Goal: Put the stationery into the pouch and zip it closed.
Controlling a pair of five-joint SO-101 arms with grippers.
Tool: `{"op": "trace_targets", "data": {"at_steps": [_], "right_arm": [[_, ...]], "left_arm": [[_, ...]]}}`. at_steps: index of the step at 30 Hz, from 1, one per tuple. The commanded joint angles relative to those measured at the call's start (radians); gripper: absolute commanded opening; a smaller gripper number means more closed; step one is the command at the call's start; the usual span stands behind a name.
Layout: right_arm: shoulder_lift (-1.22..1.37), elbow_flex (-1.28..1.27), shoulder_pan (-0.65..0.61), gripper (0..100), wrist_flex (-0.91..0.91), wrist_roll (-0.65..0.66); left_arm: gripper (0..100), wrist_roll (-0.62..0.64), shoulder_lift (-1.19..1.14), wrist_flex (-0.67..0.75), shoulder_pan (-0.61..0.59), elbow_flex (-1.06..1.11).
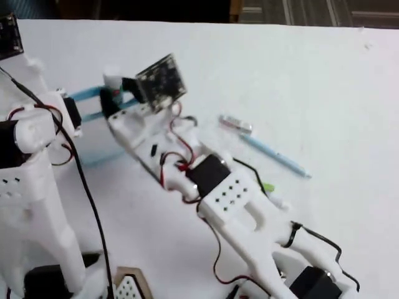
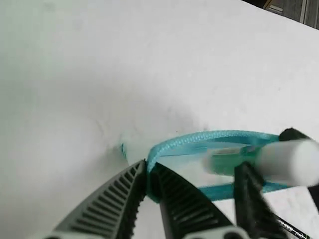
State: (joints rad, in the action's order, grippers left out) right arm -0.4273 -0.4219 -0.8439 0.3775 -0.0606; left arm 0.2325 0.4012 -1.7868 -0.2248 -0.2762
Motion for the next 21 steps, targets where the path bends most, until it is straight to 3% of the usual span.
{"op": "trace_targets", "data": {"at_steps": [1,6,11,15,21], "right_arm": [[-0.031,0.012,-0.015,30.3,0.022,0.015],[-0.133,0.012,0.007,28.1,0.050,0.017],[-0.294,0.012,0.045,26.9,0.220,0.018],[-0.440,0.012,0.177,26.9,0.493,0.117],[-0.483,0.005,0.466,26.9,1.017,0.387]], "left_arm": [[2,-0.006,0.015,0.018,0.002,0.003],[2,-0.008,0.015,0.018,-0.025,0.003],[2,-0.034,-0.019,0.014,-0.074,0.023],[2,-0.034,-0.076,0.015,-0.074,0.035],[2,-0.034,-0.111,0.015,-0.070,0.017]]}}
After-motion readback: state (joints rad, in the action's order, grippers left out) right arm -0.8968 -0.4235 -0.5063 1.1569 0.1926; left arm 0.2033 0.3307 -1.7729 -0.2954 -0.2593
